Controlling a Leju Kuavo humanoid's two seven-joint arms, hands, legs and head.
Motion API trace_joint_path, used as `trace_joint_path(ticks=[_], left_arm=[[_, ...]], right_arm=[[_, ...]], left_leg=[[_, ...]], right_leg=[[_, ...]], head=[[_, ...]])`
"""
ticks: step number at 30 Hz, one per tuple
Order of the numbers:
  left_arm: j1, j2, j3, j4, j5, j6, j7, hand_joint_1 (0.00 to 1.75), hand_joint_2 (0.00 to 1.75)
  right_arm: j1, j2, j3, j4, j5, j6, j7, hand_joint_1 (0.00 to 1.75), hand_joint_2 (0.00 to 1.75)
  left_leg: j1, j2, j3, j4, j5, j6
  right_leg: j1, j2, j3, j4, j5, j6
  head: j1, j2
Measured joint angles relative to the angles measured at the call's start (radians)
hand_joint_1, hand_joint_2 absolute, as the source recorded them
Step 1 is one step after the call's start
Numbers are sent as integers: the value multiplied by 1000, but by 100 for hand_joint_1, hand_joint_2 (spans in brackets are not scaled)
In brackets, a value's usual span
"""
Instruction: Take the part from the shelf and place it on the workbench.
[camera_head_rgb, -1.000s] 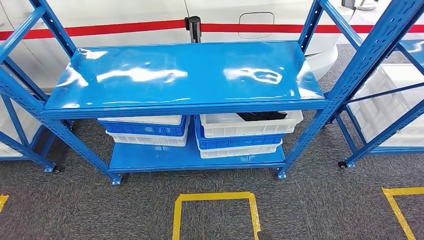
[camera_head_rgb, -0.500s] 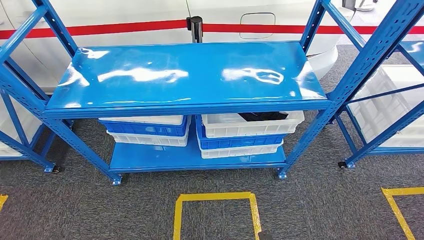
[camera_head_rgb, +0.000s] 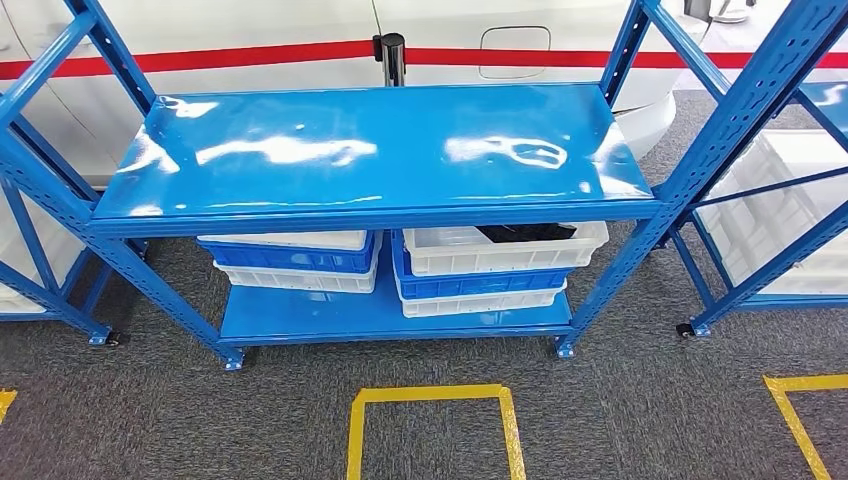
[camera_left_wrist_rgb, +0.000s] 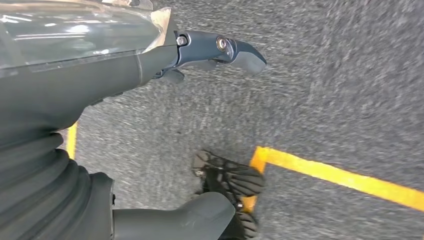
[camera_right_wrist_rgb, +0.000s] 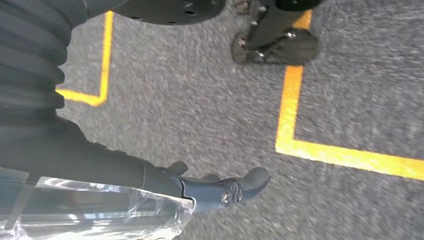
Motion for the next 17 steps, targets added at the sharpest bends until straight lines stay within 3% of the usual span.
trace_joint_path(ticks=[3,5,7,9,17], left_arm=[[18,11,-79,-13,46,-13,36,0,175],[30,18,-134,-22,78,-22,61,0,87],[43,26,-188,-32,109,-30,85,0,0],[55,34,-245,-41,140,-39,109,0,0],[103,63,-454,-77,258,-73,201,0,0]], right_arm=[[19,-7,0,-12,-24,35,13,0,175],[32,-12,0,-21,-41,58,22,0,175],[46,-17,0,-30,-58,82,31,0,87],[60,-23,0,-40,-74,105,40,0,0],[110,-43,2,-75,-136,193,73,0,0]], left_leg=[[0,0,0,0,0,0],[0,0,0,0,0,0],[0,0,0,0,0,0],[0,0,0,0,0,0],[0,0,0,0,-1,-1]], right_leg=[[0,0,0,0,0,0],[0,0,0,0,0,0],[0,0,0,0,0,0],[0,0,0,0,0,0],[0,0,1,0,0,0]], head=[[0,0],[0,0],[0,0],[0,0],[0,0]])
